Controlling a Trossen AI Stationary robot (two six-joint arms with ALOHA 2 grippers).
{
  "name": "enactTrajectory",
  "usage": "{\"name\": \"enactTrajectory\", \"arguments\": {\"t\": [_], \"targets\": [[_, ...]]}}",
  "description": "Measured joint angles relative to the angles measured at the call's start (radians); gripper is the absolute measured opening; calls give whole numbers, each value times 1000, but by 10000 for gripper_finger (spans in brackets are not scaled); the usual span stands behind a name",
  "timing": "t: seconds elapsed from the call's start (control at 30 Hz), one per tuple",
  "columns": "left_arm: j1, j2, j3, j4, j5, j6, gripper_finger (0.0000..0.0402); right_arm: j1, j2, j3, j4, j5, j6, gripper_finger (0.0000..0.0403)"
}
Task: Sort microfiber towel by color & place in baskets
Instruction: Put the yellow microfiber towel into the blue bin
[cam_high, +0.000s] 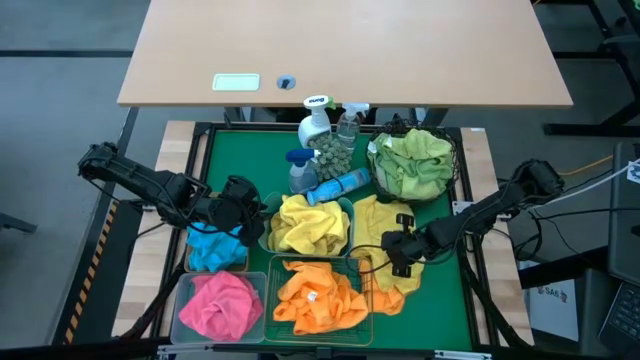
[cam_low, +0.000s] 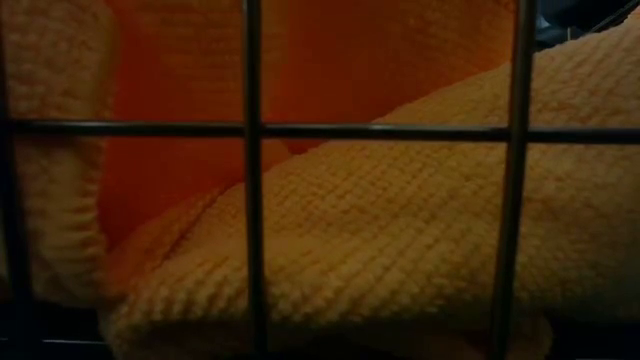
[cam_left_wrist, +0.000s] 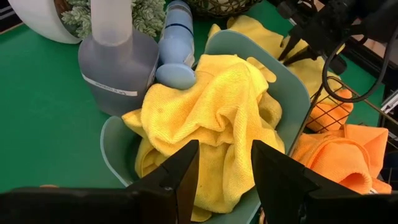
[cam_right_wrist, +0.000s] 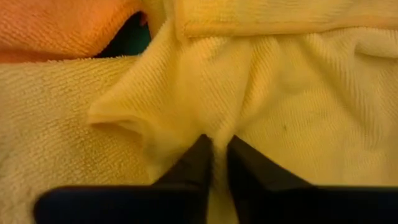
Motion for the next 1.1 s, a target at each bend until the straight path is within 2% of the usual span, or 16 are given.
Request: {"name": "enactTrajectory", "arguments": {"t": [0.1,0.23,0.37,0.53,0.7,0.87,1.1], "targets": [[0,0,0,0,0,0,140,0,0,17,-11,-1,0,11],[0,0,0,0,0,0,140,0,0,73,-50,-2,-4,20],[0,0,0,0,0,0,140,0,0,182,-201,12,-9,14],[0,0,0,0,0,0,140,0,0,373,-449,118,-11,9],[0,0,0,0,0,0,140,0,0,596,-612,255,-16,9],[0,0,0,0,0,0,140,0,0,790,-596,331,-113,6],[0,0,0,0,-25,0,140,0,0,936,-380,358,-358,3]]}}
